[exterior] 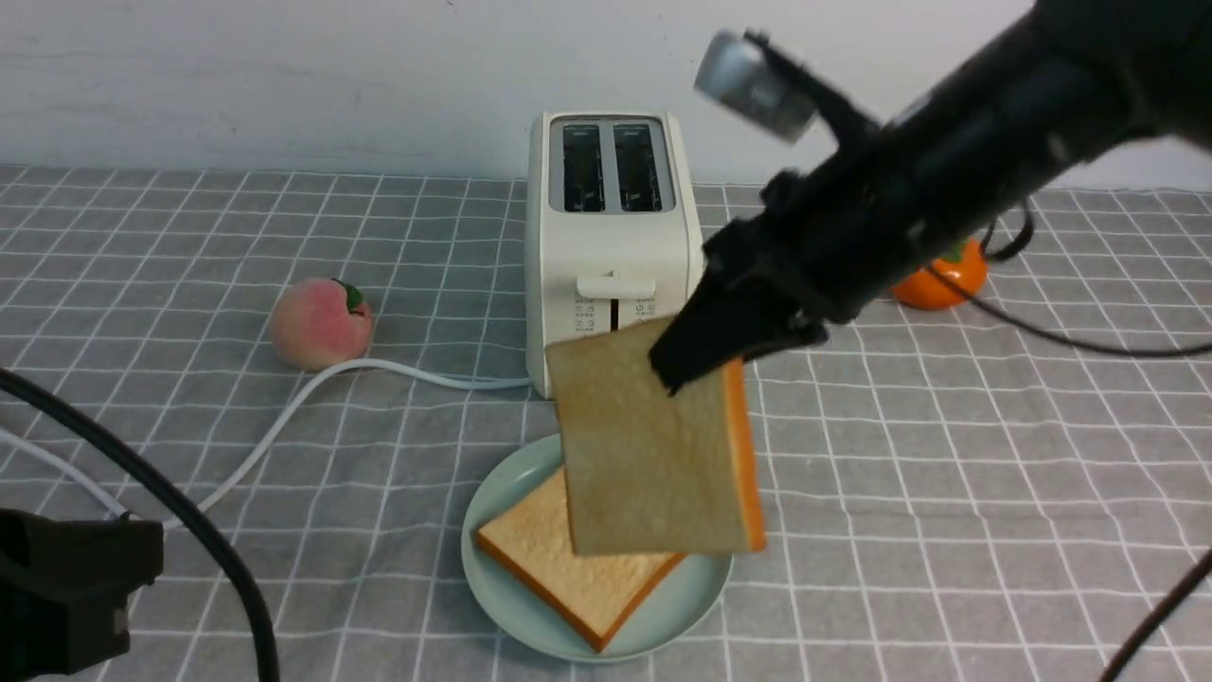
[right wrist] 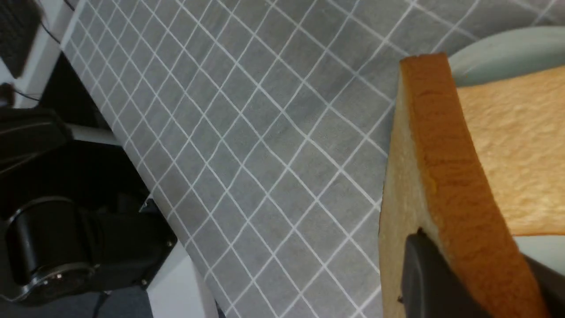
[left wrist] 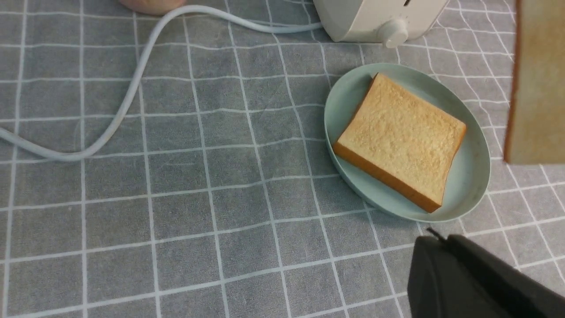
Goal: Take toasted bread from bread machine on grey coffee table place on plate.
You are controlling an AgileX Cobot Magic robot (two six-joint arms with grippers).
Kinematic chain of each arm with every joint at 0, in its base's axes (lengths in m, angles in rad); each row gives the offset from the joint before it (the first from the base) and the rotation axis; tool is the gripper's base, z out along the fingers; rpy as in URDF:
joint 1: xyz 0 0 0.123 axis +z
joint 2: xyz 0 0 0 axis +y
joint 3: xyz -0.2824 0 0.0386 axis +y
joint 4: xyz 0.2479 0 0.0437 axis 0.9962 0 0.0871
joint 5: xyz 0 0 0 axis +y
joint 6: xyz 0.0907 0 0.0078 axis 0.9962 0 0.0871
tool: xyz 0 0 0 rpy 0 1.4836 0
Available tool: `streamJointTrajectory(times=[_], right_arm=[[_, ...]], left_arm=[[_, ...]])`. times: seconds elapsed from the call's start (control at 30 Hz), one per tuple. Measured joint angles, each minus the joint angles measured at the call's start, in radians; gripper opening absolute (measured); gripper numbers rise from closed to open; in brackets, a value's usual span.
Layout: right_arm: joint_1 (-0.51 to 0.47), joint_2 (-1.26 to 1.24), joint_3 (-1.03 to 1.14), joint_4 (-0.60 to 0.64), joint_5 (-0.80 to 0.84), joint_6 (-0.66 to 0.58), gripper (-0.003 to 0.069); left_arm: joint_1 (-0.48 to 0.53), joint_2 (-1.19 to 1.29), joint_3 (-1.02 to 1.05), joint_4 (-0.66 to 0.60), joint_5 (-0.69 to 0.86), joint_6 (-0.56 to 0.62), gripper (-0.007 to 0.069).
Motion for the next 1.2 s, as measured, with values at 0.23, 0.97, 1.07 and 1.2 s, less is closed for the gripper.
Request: streamJointTrajectory(times=[0.23,0.97,1.07,1.2], right_arm=[[-0.001,0.128,0.107,0.236,-0.167,-0.163,0.0106],[-0.105,0.031,0.034,-0.119,-0.161,-0.168,0.0631],[-0.145,-0.079,0.008,-0.223,-0.112,-0.11,0.0519],[-0.166,-0.232,0.006,-0.326,-0.048,0.055,0.0279]], left_arm=[[0.0,0.0,0.0,0.002,0.024,0.0,-0.0014],[0.0,0.0,0.0,0.032,0.086,0.0,-0.0014],[0.0,0.0,0.0,0.032,0.087,0.0,-0.0014],[0.0,0.0,0.0,0.032,0.087,0.0,-0.0014]])
